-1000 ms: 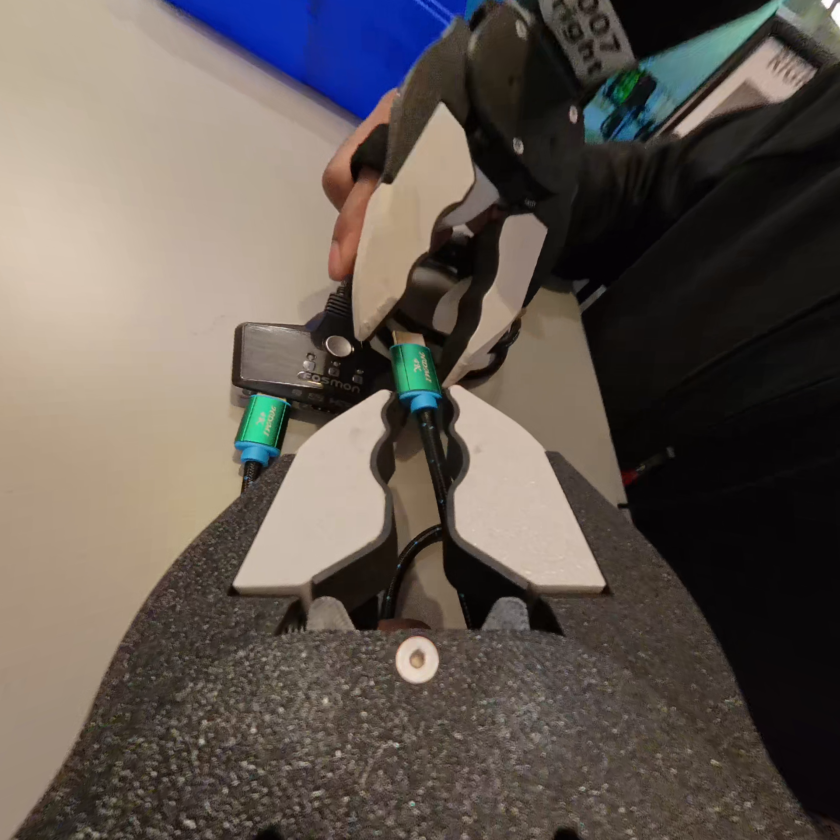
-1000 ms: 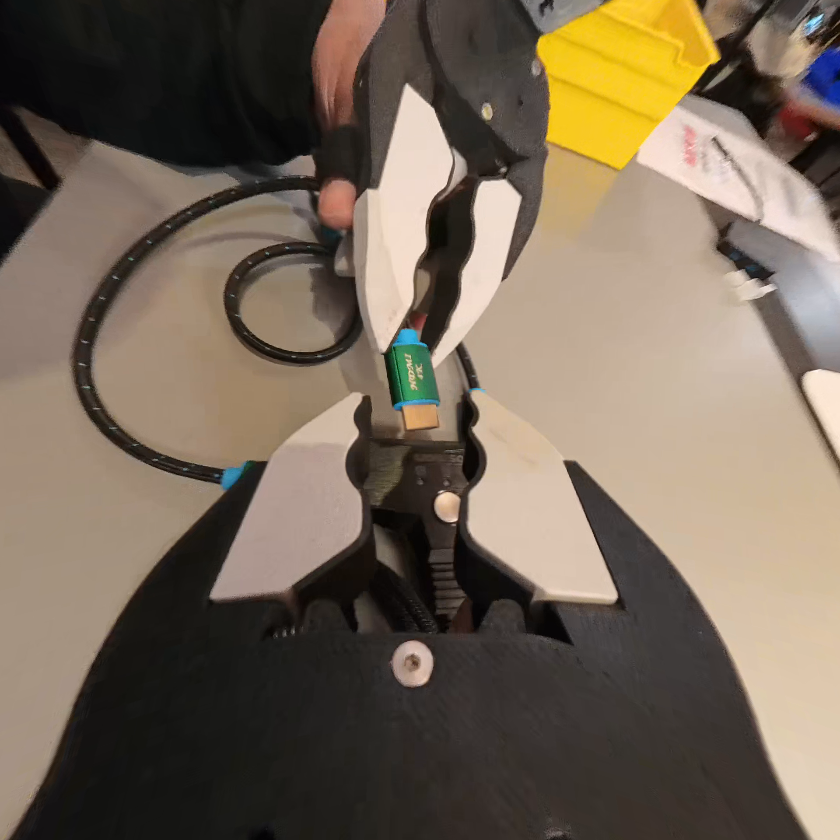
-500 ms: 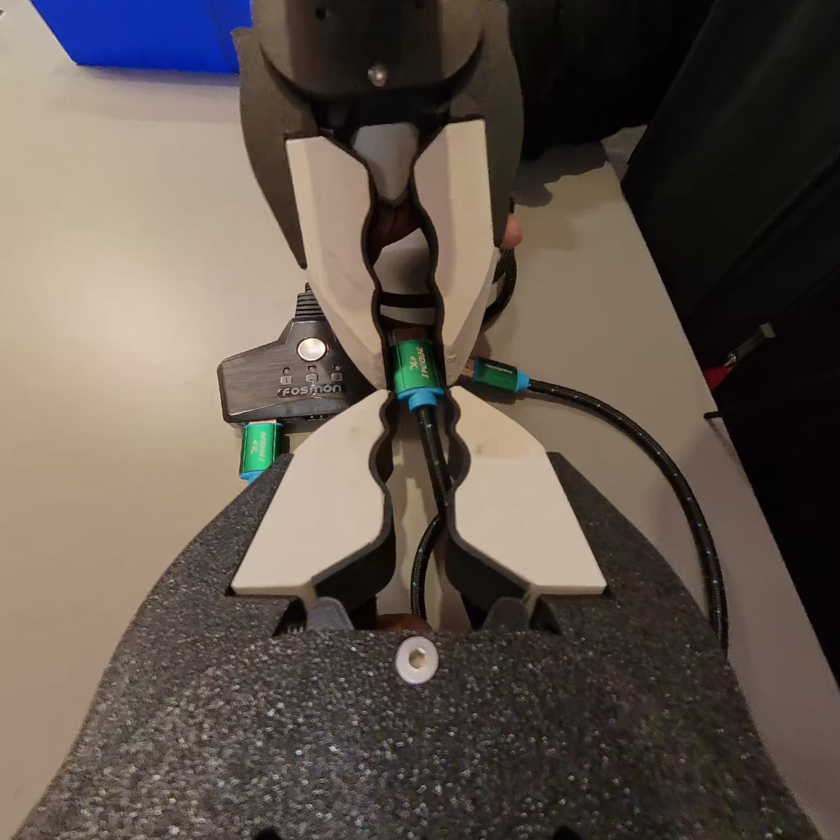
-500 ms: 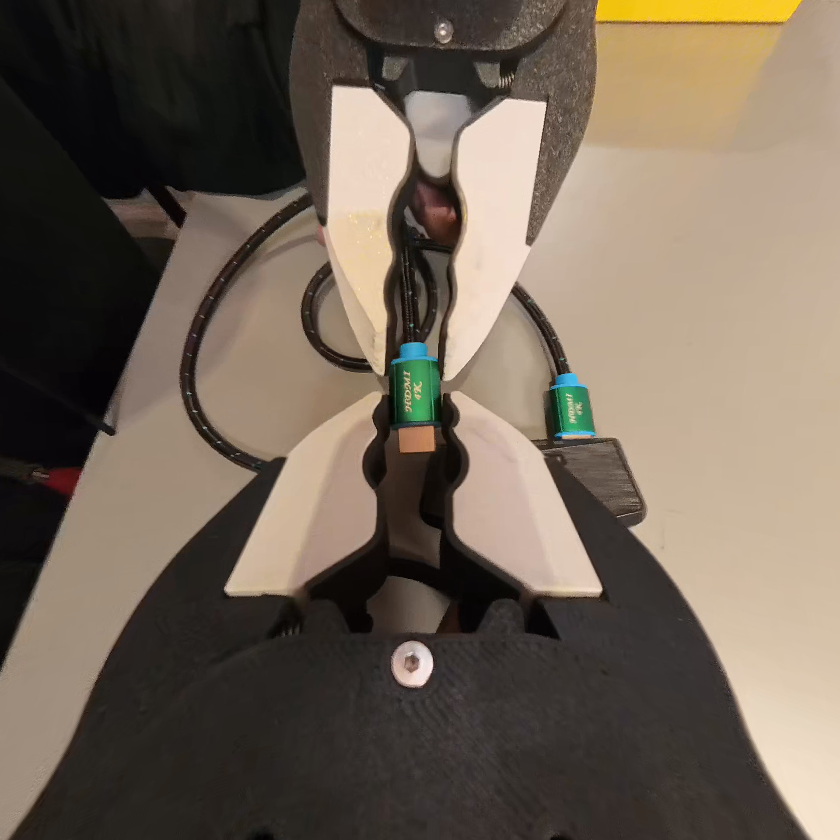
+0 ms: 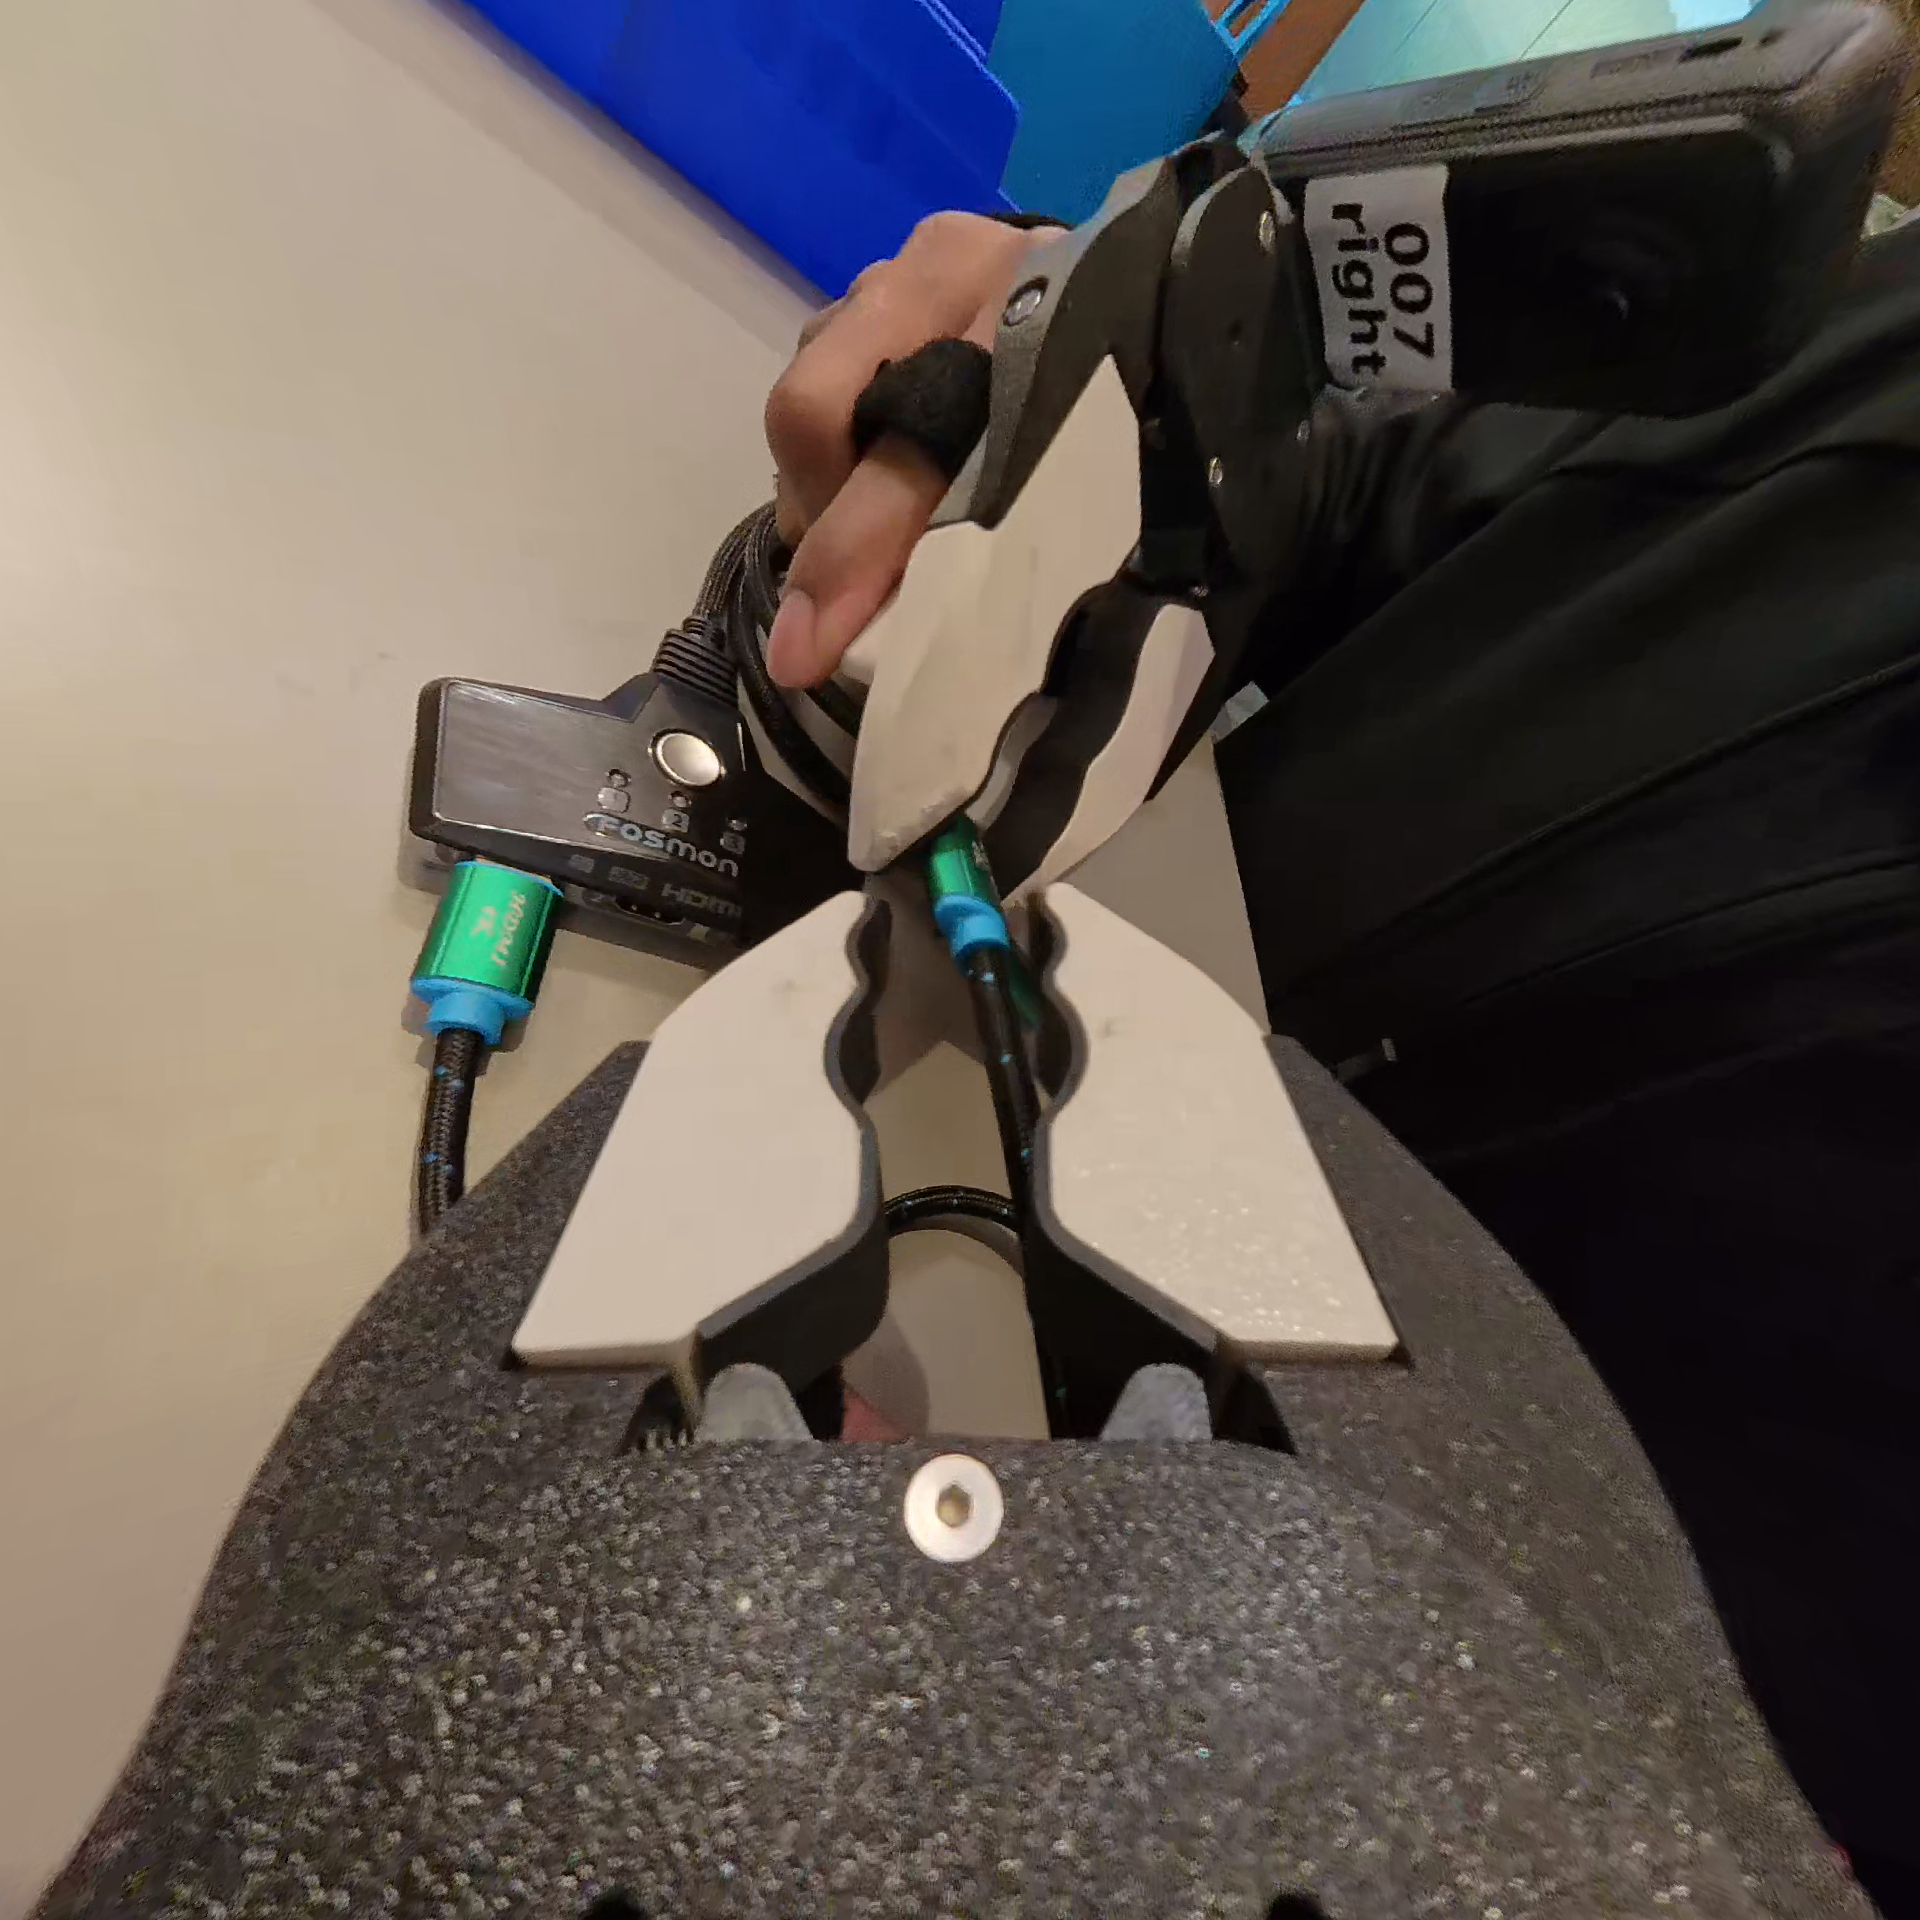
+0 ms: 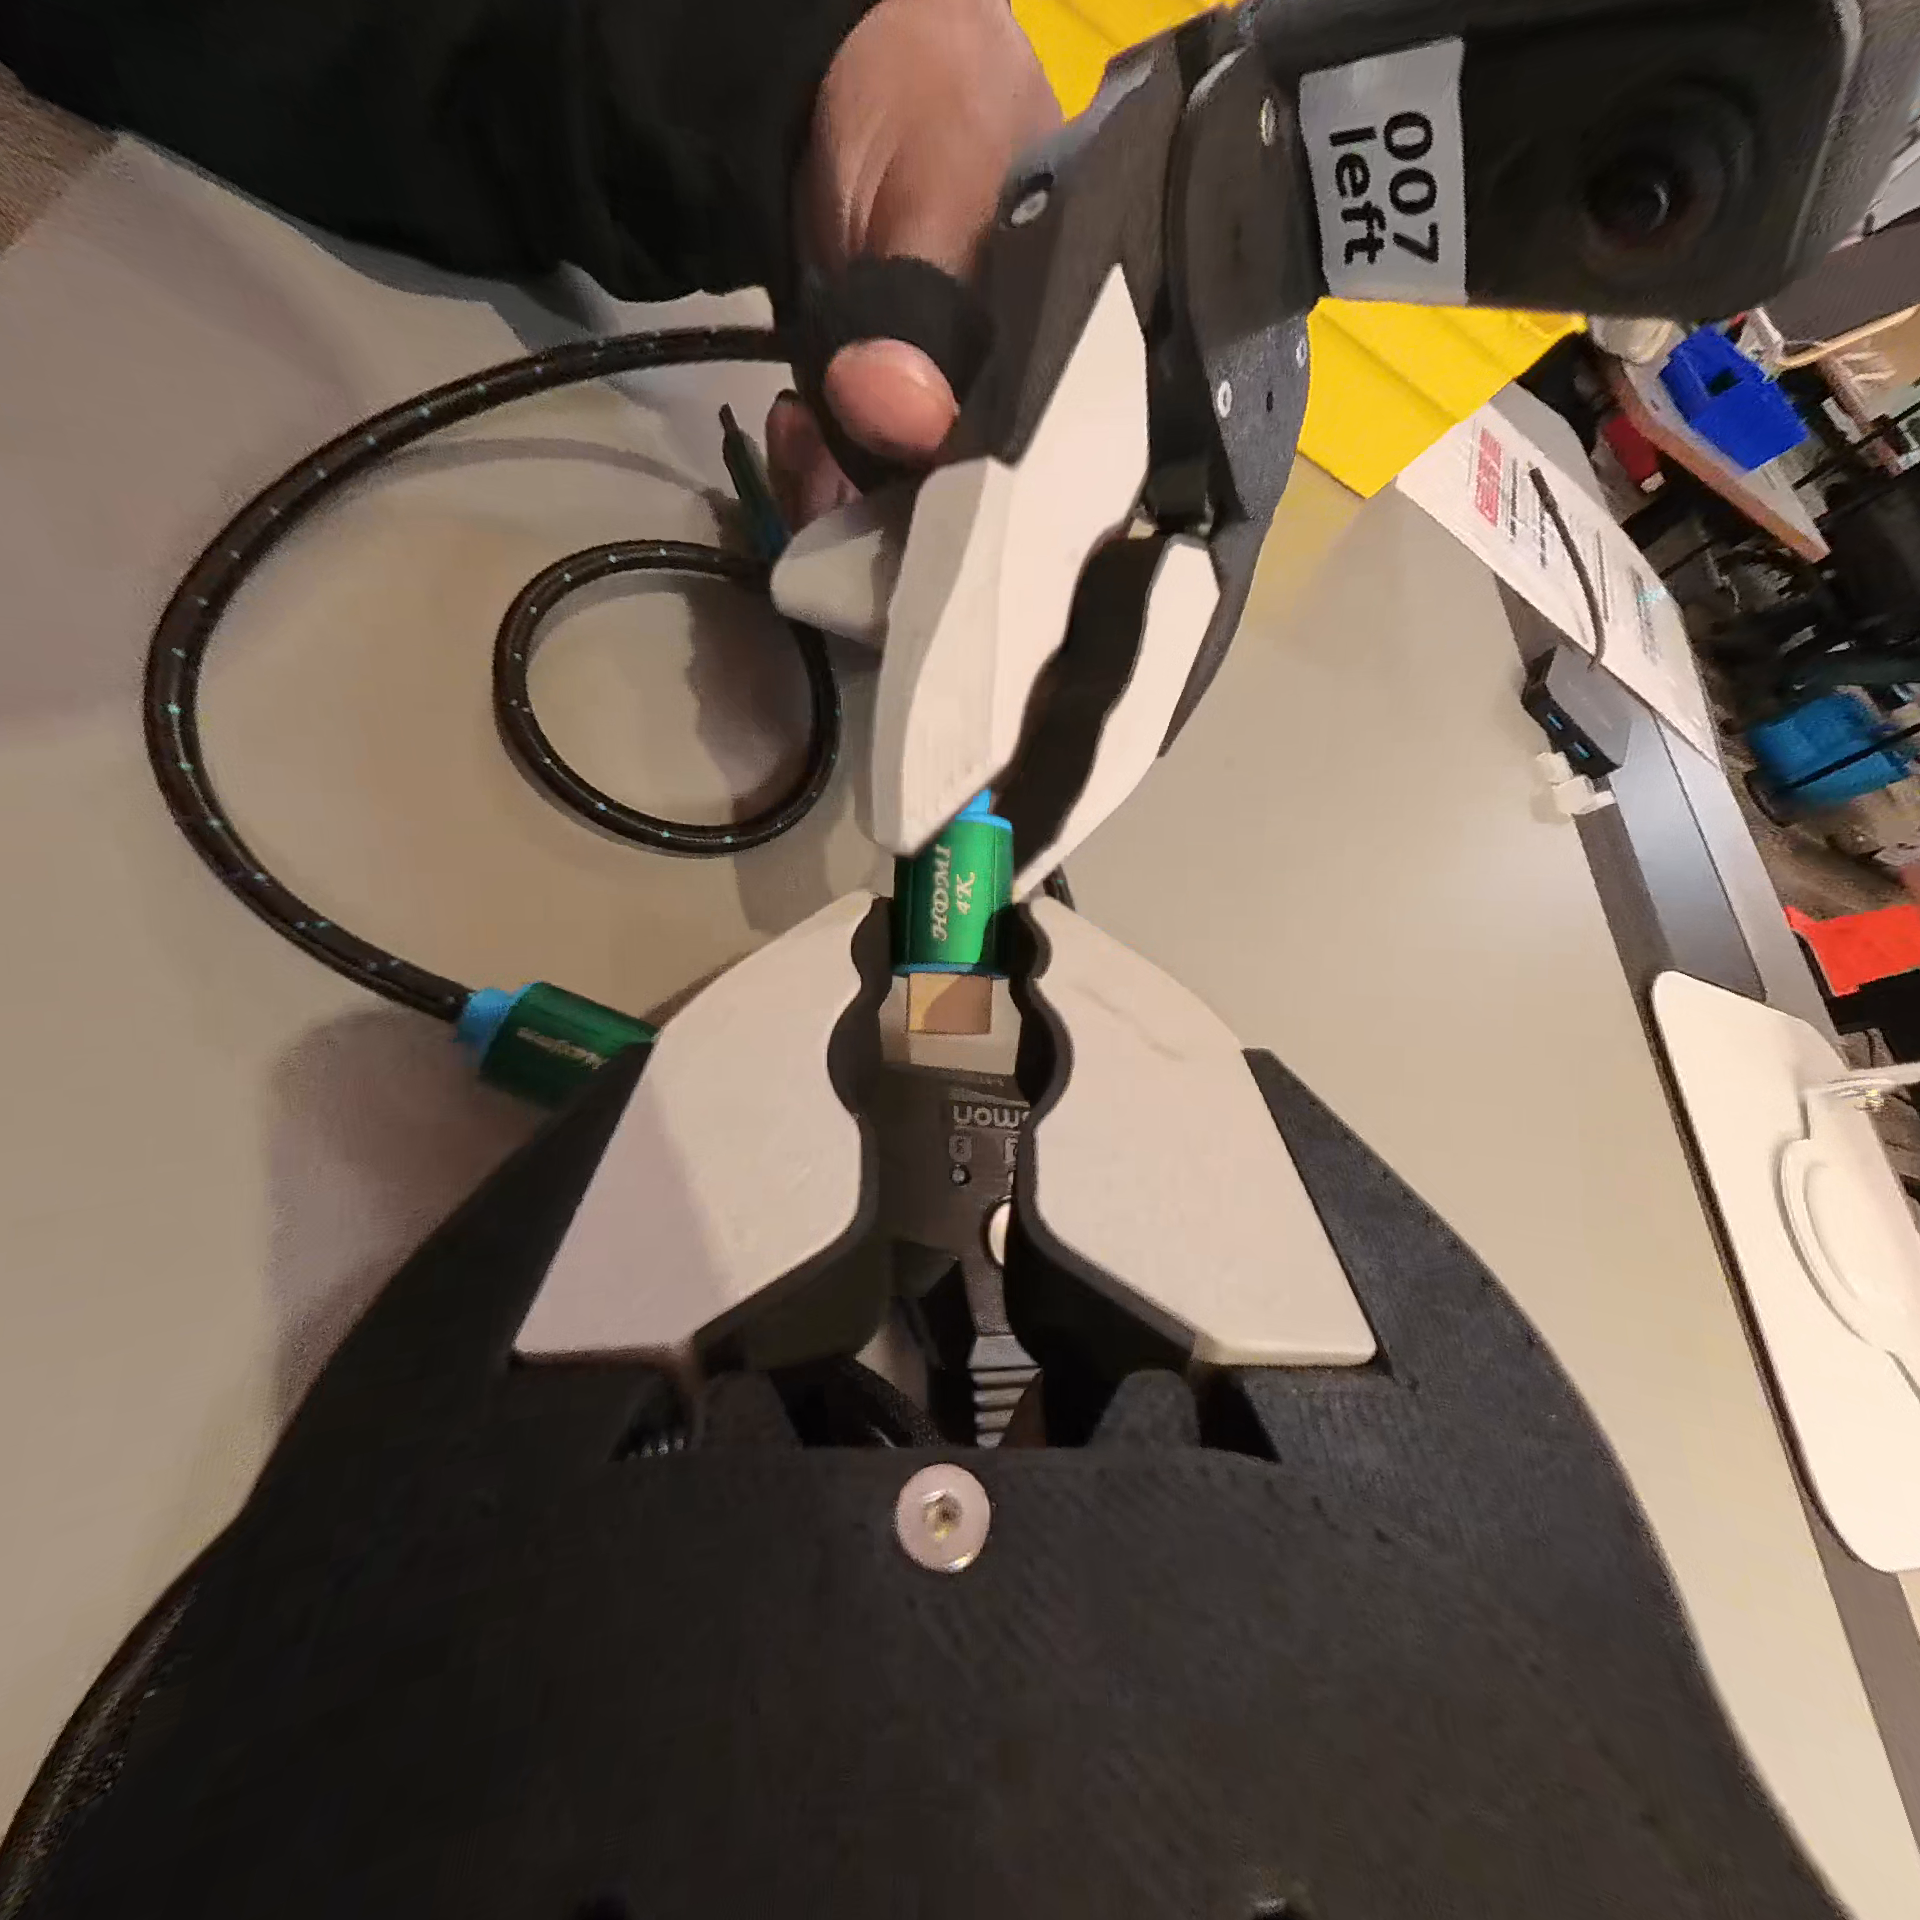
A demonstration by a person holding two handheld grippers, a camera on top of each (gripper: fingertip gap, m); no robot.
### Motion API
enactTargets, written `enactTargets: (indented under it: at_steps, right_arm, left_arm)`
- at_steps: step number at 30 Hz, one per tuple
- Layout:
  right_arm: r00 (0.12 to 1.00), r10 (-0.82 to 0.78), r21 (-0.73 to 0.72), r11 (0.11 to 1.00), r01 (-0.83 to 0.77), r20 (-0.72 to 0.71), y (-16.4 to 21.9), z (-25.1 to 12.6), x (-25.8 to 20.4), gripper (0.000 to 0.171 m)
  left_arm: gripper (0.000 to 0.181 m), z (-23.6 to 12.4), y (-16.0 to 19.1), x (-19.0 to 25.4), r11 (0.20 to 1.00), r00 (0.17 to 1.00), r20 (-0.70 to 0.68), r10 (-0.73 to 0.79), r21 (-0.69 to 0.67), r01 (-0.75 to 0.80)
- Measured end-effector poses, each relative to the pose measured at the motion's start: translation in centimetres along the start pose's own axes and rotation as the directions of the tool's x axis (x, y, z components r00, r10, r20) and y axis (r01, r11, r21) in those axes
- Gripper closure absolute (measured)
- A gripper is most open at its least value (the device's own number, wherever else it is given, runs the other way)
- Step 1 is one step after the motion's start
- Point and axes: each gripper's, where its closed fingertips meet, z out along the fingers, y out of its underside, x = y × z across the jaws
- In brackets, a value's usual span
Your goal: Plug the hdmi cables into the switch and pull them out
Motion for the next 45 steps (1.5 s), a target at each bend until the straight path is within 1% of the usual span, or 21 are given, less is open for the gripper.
enactTargets:
  at_steps: [1, 5, 6, 8, 12, 14, 16, 19, 21, 22, 23, 24, 29, 34, 38, 41, 45]
  right_arm:
    - [1.000, -0.004, -0.012, 1.000, 0.004, -0.004, 0.2, 0.1, 0.0, 0.149]
    - [1.000, 0.010, -0.069, 0.998, -0.010, -0.001, 1.3, 0.3, 0.2, 0.149]
    - [1.000, 0.012, -0.090, 0.996, -0.011, 0.005, 1.6, 0.1, 0.3, 0.144]
    - [0.999, 0.047, -0.136, 0.990, -0.045, 0.014, 2.6, -0.5, 1.1, 0.128]
    - [0.968, 0.239, -0.264, 0.941, -0.212, 0.075, 5.6, -1.8, 2.0, 0.099]
    - [0.948, 0.295, -0.335, 0.911, -0.241, 0.120, 7.1, -2.1, 1.4, 0.092]
    - [0.931, 0.332, -0.393, 0.884, -0.252, 0.150, 8.3, -2.0, 0.7, 0.090]
    - [0.903, 0.391, -0.455, 0.847, -0.276, 0.180, 9.3, -1.4, 0.0, 0.092]
    - [0.895, 0.405, -0.459, 0.842, -0.285, 0.187, 9.2, -1.2, 0.2, 0.095]
    - [0.898, 0.400, -0.467, 0.839, -0.278, 0.184, 9.3, -1.2, 0.3, 0.102]
    - [0.898, 0.400, -0.470, 0.838, -0.278, 0.183, 9.3, -1.3, 0.4, 0.120]
    - [0.897, 0.406, -0.467, 0.836, -0.287, 0.176, 9.3, -1.3, 0.6, 0.131]
    - [0.914, 0.379, -0.384, 0.873, -0.301, 0.145, 9.2, -1.2, 1.0, 0.132]
    - [0.974, 0.219, -0.276, 0.941, -0.194, 0.064, 8.9, -1.3, 2.9, 0.133]
    - [0.986, 0.164, -0.196, 0.968, -0.157, 0.017, 8.3, -1.4, 4.1, 0.133]
    - [0.988, 0.153, -0.160, 0.975, -0.153, -0.009, 7.8, -1.7, 4.7, 0.133]
    - [0.988, 0.153, -0.122, 0.980, -0.156, -0.028, 7.1, -1.8, 5.1, 0.134]
  left_arm:
    - [0.165, 0.1, 0.0, 0.0, 1.000, 1.000, -0.007, -0.010, 0.000, 0.010]
    - [0.167, 0.3, 0.1, -0.9, 0.999, 0.998, 0.015, -0.054, 0.004, 0.054]
    - [0.167, 0.3, 0.2, -1.1, 0.998, 0.997, 0.024, -0.068, 0.003, 0.068]
    - [0.167, 0.0, 0.2, -1.7, 0.997, 0.995, 0.059, -0.075, 0.005, 0.075]
    - [0.167, -0.7, 0.2, -2.1, 0.997, 0.991, 0.106, -0.083, 0.003, 0.083]
    - [0.166, -0.9, 0.6, -2.5, 0.996, 0.987, 0.138, -0.081, -0.020, 0.085]
    - [0.166, -0.9, 0.9, -2.7, 0.995, 0.985, 0.150, -0.087, -0.039, 0.094]
    - [0.166, -0.8, 1.6, -3.2, 0.992, 0.980, 0.171, -0.097, -0.066, 0.110]
    - [0.166, -0.8, 2.0, -3.6, 0.989, 0.977, 0.184, -0.104, -0.081, 0.120]
    - [0.166, -0.8, 2.1, -3.8, 0.989, 0.976, 0.189, -0.108, -0.085, 0.125]
    - [0.166, -0.8, 2.2, -4.0, 0.988, 0.975, 0.195, -0.109, -0.086, 0.128]
    - [0.166, -0.9, 2.2, -4.1, 0.988, 0.973, 0.201, -0.111, -0.087, 0.131]
    - [0.166, -1.4, 2.2, -4.4, 0.988, 0.969, 0.220, -0.113, -0.081, 0.133]
    - [0.166, -1.9, 1.5, -4.2, 0.992, 0.968, 0.232, -0.093, -0.056, 0.109]
    - [0.166, -2.4, 0.5, -4.1, 0.998, 0.965, 0.257, -0.058, -0.020, 0.065]
    - [0.166, -2.9, -0.4, -4.2, 1.000, 0.947, 0.321, 0.000, -0.001, 0.000]
    - [0.165, -3.5, -0.8, -5.0, 0.998, 0.902, 0.428, 0.064, -0.026, -0.059]
